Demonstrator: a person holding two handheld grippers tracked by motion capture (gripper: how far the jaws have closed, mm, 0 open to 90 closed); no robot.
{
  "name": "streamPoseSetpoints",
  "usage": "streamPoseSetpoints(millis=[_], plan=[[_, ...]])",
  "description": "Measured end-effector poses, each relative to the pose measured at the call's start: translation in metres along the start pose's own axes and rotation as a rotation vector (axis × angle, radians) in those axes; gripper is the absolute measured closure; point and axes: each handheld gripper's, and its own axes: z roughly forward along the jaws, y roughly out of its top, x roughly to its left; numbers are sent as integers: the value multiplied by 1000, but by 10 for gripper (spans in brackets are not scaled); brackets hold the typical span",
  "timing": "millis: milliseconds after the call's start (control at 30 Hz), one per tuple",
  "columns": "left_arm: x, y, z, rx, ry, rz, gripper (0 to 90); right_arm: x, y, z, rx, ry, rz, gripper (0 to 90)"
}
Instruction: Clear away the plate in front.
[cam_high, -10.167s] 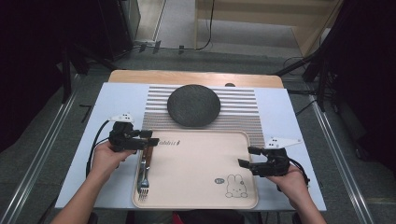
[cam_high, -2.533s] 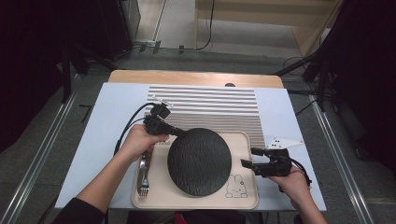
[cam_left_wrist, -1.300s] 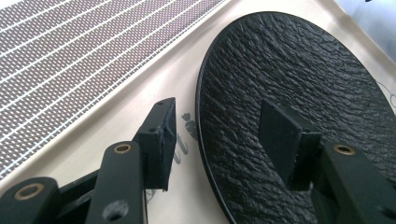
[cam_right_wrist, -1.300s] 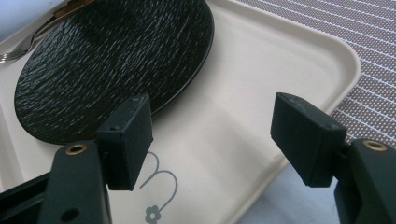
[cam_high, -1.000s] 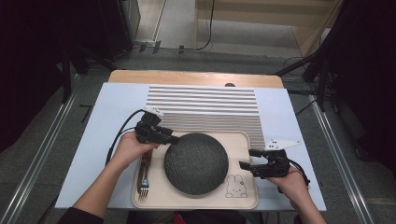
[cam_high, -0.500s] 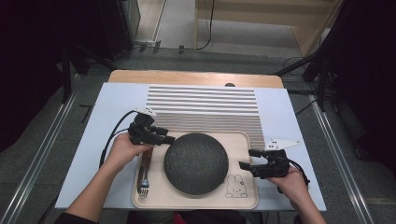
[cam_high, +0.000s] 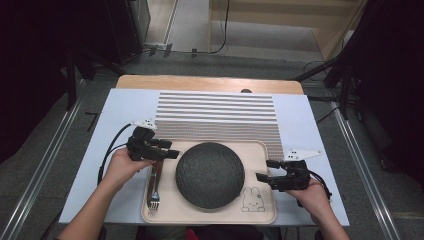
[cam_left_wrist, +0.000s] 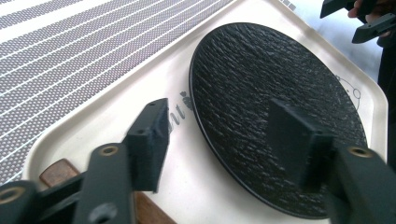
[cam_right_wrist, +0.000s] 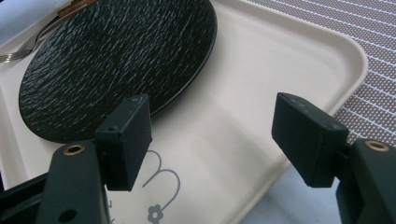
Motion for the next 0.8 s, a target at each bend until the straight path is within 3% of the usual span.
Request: streamPoseSetpoints(millis=[500, 800], plan=[[-2, -20, -18, -13, 11, -8, 359, 0, 0, -1, -3, 0, 3, 275], [-4, -32, -24, 14, 22, 8, 359, 1, 0, -2, -2, 1, 1, 275]])
